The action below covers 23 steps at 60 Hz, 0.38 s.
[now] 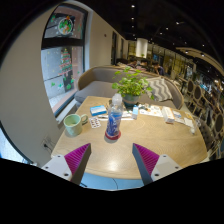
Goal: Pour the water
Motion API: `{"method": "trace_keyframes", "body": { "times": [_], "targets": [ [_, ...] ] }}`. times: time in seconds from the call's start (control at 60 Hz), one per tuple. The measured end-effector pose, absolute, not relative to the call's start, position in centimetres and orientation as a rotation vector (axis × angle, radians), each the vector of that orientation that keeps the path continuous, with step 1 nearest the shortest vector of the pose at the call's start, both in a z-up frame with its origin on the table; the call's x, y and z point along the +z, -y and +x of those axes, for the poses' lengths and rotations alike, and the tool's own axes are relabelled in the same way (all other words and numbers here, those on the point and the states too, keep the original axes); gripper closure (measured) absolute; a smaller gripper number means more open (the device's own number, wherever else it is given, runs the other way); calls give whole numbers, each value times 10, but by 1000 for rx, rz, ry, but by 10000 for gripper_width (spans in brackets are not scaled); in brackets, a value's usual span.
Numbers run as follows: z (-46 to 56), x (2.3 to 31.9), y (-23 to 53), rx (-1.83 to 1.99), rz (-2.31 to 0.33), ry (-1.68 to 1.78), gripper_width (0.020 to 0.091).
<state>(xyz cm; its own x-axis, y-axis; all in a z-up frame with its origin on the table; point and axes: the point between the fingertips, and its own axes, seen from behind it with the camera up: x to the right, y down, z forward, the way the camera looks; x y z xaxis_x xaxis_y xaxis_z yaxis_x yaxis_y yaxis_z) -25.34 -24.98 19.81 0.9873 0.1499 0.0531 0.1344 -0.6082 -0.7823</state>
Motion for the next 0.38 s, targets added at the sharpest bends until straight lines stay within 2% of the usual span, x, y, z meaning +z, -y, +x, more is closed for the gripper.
{"method": "trace_keyframes", "body": {
  "times": [0.383],
  "targets": [
    [-240,207,258,-3,-2237,134,251]
  ]
}}
